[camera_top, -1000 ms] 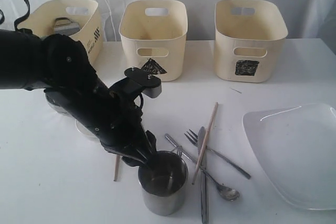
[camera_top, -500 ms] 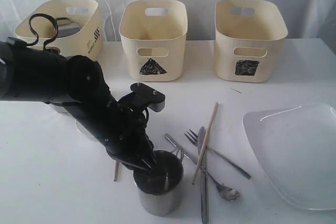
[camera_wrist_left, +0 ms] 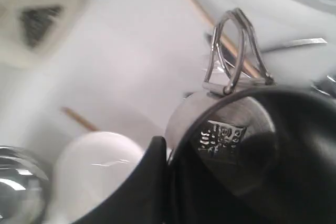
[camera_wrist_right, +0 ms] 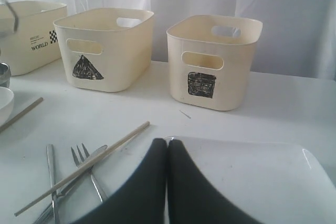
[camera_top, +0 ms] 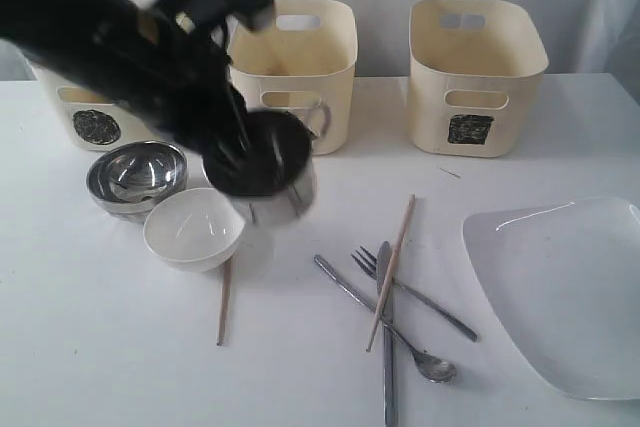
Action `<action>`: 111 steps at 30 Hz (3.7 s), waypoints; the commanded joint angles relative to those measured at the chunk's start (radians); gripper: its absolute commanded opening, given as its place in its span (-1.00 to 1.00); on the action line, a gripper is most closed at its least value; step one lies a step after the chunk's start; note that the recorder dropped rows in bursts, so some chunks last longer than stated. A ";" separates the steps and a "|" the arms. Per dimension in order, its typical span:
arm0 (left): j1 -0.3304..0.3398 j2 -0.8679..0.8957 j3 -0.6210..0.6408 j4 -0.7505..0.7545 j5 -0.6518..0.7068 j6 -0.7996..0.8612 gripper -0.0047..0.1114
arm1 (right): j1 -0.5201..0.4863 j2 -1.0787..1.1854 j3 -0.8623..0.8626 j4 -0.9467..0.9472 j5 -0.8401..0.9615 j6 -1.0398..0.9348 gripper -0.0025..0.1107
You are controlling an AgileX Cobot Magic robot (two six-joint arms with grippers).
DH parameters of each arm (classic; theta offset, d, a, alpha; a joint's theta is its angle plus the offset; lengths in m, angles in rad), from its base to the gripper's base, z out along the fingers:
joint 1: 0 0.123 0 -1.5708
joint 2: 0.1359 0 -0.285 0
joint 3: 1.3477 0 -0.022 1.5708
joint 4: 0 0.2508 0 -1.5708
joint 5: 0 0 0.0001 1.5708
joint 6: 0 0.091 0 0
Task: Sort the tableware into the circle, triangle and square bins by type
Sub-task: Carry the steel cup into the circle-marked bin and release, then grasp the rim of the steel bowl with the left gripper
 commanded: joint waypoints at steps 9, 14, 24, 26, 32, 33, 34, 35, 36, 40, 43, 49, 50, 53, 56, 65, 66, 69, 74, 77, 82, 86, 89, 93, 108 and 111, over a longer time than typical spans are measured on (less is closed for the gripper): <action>0.518 0.069 -0.174 0.483 -0.407 -0.541 -0.92 | -0.003 -0.006 0.005 0.006 -0.008 0.005 -0.96; 0.630 0.224 -0.229 0.481 -0.480 -0.548 -0.92 | -0.003 -0.006 0.005 0.006 -0.008 0.005 -0.96; 0.663 0.512 -0.355 0.483 -0.619 -0.552 -0.87 | -0.003 -0.006 0.005 0.006 -0.008 0.005 -0.96; 0.663 0.548 -0.377 0.483 -0.624 -0.572 -0.76 | -0.003 -0.006 0.005 0.006 -0.008 0.005 -0.96; 0.663 0.569 -0.393 0.481 -0.564 -0.640 -0.33 | -0.003 -0.006 0.005 0.006 -0.008 0.005 -0.96; 0.658 0.552 -0.393 0.481 -0.534 -0.670 -0.29 | -0.003 -0.006 0.005 0.006 -0.008 0.005 -0.96; 0.654 0.533 -0.393 0.481 -0.520 -0.677 -0.27 | -0.003 -0.006 0.005 0.006 -0.008 0.005 -0.96; 0.651 0.510 -0.384 0.481 -0.514 -0.670 -0.27 | -0.003 -0.006 0.005 0.006 -0.008 0.005 -0.96; 0.646 0.488 -0.371 0.483 -0.520 -0.663 -0.27 | -0.003 -0.006 0.005 0.006 -0.008 0.005 -0.96; 0.644 0.373 -0.284 0.485 -0.552 -0.649 -0.27 | -0.003 -0.006 0.005 0.006 -0.008 0.005 -0.96; 0.643 0.272 -0.189 0.485 -0.521 -0.650 -0.27 | -0.003 -0.006 0.005 0.006 -0.008 0.005 -0.96; 0.635 0.044 0.083 0.460 -0.453 -0.650 -0.27 | -0.003 -0.006 0.005 0.006 -0.008 0.005 -0.96; 0.632 0.017 0.115 0.445 -0.432 -0.650 -0.27 | -0.003 -0.006 0.005 0.006 -0.008 0.005 -0.96; 0.598 -0.070 0.221 0.343 -0.335 -0.640 -0.27 | -0.003 -0.006 0.005 0.006 -0.008 0.005 -0.96; 0.529 -0.082 0.237 0.179 -0.245 -0.503 -0.24 | -0.003 -0.006 0.005 0.006 -0.008 0.005 -0.96; 0.518 0.051 0.237 0.096 -0.200 -0.467 0.00 | -0.003 -0.006 0.005 0.006 -0.008 0.005 -0.96; 0.518 0.071 0.237 0.096 -0.209 -0.467 0.00 | -0.003 -0.006 0.005 0.006 -0.008 0.005 -0.96; 0.518 0.119 0.237 0.096 -0.230 -0.467 0.00 | -0.003 -0.006 0.005 0.006 -0.008 0.005 -0.96; 0.518 0.153 0.237 0.096 -0.293 -0.467 0.00 | -0.003 -0.006 0.005 0.006 -0.008 0.005 -0.96; 0.518 0.169 0.237 0.093 -0.332 -0.467 0.00 | -0.003 -0.006 0.005 0.006 -0.008 0.005 -0.96; 0.523 0.210 0.233 0.092 -0.391 -0.469 0.00 | -0.003 -0.006 0.005 0.006 -0.008 0.005 -0.96; 0.523 0.248 0.233 0.092 -0.470 -0.469 0.00 | -0.003 -0.006 0.005 0.006 -0.008 0.005 -0.96; 0.523 0.285 0.216 0.092 -0.485 -0.469 0.00 | -0.003 -0.006 0.005 0.006 -0.008 0.005 -0.96; 0.523 0.340 0.176 0.092 -0.467 -0.467 0.00 | -0.003 -0.006 0.005 0.006 -0.008 0.005 -0.96; 0.563 0.483 0.128 0.092 -0.463 -0.467 0.00 | -0.003 -0.006 0.005 0.006 -0.008 0.005 -0.96; 0.563 0.498 0.128 0.092 -0.471 -0.465 -0.18 | -0.003 -0.006 0.005 0.006 -0.008 0.005 -0.96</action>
